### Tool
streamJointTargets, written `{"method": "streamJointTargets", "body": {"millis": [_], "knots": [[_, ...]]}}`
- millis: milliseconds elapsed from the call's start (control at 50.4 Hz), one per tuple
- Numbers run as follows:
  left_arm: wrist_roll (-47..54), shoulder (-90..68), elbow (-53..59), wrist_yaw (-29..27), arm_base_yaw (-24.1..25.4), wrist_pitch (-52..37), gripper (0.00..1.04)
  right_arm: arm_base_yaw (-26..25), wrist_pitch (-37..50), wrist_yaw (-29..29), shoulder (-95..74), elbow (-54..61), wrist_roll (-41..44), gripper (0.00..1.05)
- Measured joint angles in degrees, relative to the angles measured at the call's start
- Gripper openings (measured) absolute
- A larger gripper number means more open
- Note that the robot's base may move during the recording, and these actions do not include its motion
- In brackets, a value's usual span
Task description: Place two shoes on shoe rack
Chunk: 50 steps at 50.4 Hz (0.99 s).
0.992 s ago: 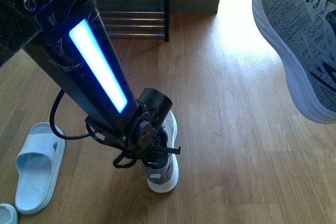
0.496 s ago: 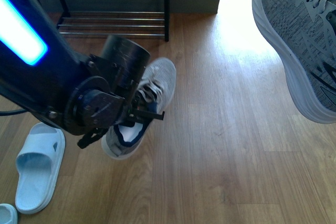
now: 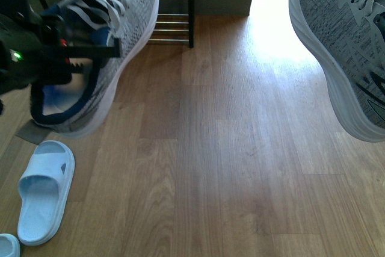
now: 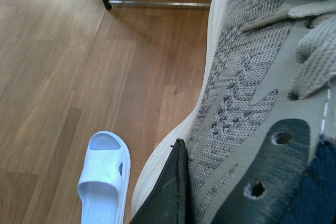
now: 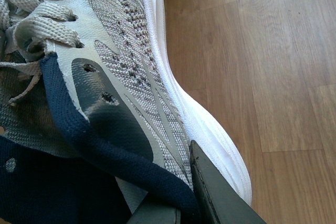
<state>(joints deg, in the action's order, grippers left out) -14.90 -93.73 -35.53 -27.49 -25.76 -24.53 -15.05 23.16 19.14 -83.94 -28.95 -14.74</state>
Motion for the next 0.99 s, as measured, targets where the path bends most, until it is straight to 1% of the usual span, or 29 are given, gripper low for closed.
{"method": "streamJointTargets", "body": {"millis": [119,218,992], "knots": [[0.72,10.1,2.78,-3.34,-0.42,2.32,0.02,0.0,0.0,0.0,0.0,0.0,0.0,0.01],[0.74,14.12,4.02,-5.38,-0.48,2.56,0.02,0.0,0.0,0.0,0.0,0.0,0.0,0.01],[1.53,14.32,4.44,-5.07,-0.66,2.8,0.02,0.0,0.0,0.0,0.0,0.0,0.0,0.01]]}}
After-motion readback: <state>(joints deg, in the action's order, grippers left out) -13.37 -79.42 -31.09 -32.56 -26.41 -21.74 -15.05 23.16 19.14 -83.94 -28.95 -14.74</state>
